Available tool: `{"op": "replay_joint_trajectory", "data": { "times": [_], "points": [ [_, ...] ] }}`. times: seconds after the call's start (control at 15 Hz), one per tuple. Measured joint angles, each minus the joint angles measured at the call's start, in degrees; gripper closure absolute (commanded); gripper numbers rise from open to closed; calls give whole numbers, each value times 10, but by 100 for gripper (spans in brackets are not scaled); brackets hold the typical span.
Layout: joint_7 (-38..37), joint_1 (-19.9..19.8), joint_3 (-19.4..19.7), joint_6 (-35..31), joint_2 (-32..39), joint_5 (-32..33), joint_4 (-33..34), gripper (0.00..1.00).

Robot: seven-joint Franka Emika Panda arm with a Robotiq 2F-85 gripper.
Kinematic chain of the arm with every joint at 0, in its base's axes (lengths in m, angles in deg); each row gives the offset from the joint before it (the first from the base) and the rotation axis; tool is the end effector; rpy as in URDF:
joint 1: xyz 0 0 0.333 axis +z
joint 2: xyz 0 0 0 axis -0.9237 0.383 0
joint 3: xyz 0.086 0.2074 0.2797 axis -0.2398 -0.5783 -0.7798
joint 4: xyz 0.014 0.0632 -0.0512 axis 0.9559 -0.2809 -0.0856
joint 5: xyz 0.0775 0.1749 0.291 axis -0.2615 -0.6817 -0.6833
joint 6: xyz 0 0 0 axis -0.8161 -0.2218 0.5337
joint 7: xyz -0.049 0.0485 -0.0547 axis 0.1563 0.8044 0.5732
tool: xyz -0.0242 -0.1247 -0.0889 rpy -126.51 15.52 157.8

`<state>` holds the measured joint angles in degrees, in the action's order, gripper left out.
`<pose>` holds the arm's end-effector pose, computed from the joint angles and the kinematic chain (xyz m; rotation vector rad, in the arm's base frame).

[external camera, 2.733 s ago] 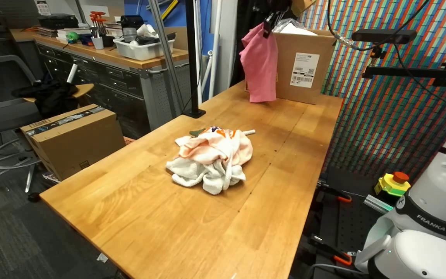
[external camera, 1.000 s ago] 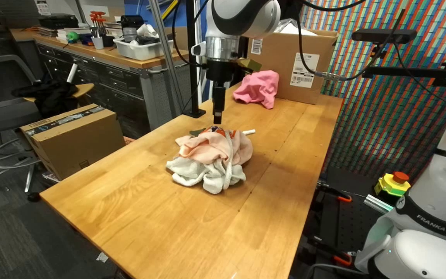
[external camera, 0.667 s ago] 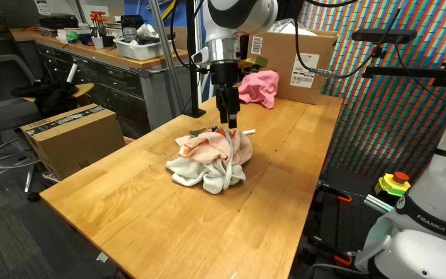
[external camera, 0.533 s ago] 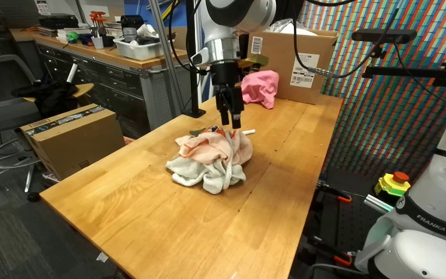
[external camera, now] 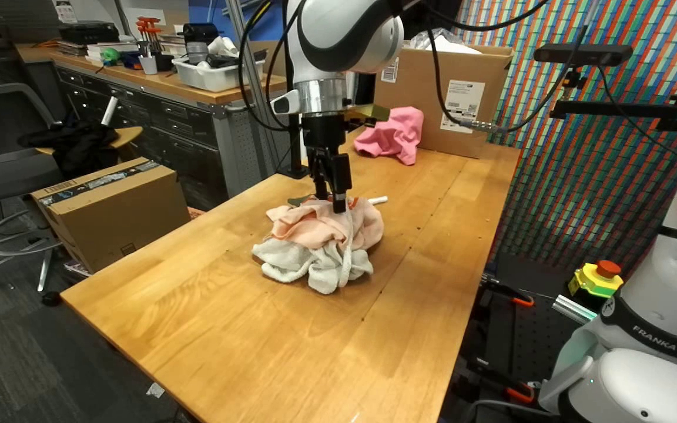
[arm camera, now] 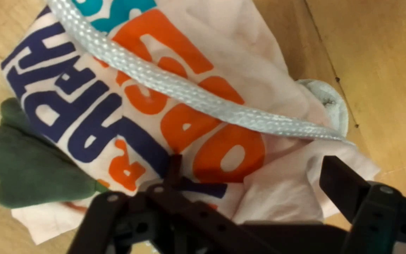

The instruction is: Separate the objects on the table.

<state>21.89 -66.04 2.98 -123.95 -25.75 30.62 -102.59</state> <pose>0.5405 0.0761 0.3772 -2.5922 -1.3181 0.1640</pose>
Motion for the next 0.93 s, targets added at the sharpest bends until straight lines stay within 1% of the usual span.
{"op": "replay_joint_trajectory", "data": {
  "times": [0.47,0.53,0.6,0.67,0.73,0.93],
  "points": [
    [-16,12,-7,-81,21,47,-5,0],
    [-17,13,-8,-83,21,51,-6,25],
    [-18,13,-8,-83,21,55,-6,27],
    [-18,13,-8,-82,22,59,-6,34],
    [-18,13,-8,-80,22,60,-6,44],
    [-18,12,-8,-61,26,61,-2,66]
  ]
}}
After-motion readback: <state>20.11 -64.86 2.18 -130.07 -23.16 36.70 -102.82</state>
